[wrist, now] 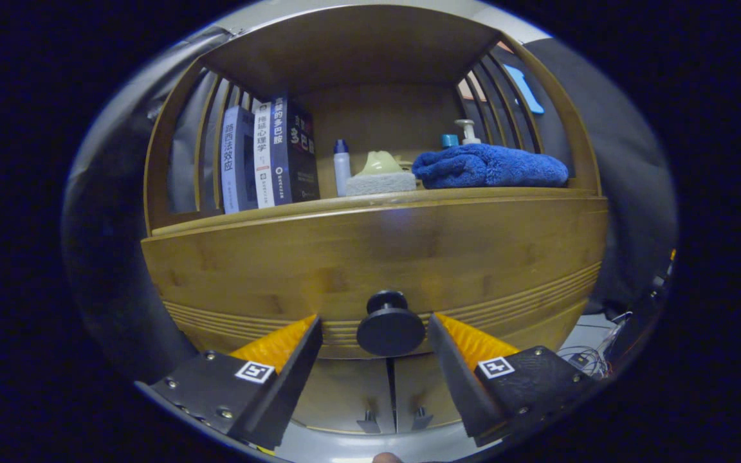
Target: Pull open the drawer, take out the items inside it, and place them on the countertop above the cabinet.
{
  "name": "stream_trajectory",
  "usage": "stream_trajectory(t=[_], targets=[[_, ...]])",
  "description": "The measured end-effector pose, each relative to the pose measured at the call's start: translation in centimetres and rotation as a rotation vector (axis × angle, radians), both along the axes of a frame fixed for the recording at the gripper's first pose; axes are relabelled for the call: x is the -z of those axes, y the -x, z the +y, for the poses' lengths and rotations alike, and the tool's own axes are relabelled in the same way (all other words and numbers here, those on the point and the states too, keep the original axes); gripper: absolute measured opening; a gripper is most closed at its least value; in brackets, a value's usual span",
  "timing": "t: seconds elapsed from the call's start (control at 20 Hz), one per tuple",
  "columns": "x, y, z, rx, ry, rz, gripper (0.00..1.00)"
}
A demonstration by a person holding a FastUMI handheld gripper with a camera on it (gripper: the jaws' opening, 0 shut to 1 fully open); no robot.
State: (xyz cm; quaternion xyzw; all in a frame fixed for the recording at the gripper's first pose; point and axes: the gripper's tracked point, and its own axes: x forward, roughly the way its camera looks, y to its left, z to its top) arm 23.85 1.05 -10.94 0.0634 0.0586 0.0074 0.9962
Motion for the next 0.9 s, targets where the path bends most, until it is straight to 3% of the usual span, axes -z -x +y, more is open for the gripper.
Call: stream_trajectory(t=[0.4,0.65,0.9], targets=[[0.7,1.4,-0.9,0.004,-0.008,0.0,0.99],[2.1,4.9,-2.2,-0.007,0.062,0.047,0.99],[-1.2,9.7,-3.4,-0.037,0.082,0.006,0.99]])
